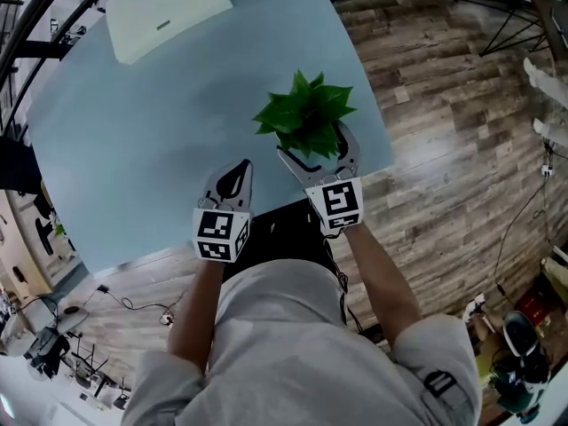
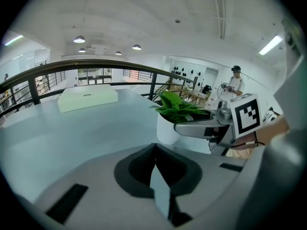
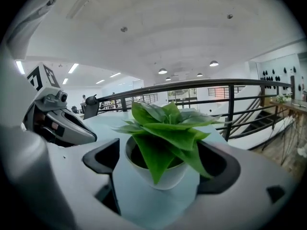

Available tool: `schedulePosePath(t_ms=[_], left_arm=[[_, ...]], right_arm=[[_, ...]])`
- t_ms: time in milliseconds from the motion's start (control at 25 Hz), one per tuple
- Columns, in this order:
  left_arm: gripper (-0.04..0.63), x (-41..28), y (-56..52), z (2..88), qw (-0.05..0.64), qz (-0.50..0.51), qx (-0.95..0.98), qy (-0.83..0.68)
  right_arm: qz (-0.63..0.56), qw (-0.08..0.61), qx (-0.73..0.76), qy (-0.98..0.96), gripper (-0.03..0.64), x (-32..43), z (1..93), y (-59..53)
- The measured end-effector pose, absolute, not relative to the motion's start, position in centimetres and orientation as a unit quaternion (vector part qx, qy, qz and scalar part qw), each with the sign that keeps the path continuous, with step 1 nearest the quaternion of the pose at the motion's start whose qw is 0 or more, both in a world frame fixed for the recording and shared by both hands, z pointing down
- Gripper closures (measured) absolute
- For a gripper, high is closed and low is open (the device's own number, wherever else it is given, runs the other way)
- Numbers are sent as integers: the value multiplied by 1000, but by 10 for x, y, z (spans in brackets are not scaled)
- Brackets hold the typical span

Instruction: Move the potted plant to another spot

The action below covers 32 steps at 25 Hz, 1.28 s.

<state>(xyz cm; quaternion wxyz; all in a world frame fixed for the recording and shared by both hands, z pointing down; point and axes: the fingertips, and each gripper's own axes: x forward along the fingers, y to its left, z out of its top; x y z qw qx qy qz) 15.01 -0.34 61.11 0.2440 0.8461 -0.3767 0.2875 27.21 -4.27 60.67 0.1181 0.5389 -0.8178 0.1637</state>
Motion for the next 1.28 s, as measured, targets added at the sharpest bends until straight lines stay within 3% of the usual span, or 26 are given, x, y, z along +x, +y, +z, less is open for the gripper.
schedulePosePath(t_ms=[1280], left_arm=[[583,155,-27,591,249,263,820,-444]], right_arm=[[144,137,441,-875,127,274,601,-73]])
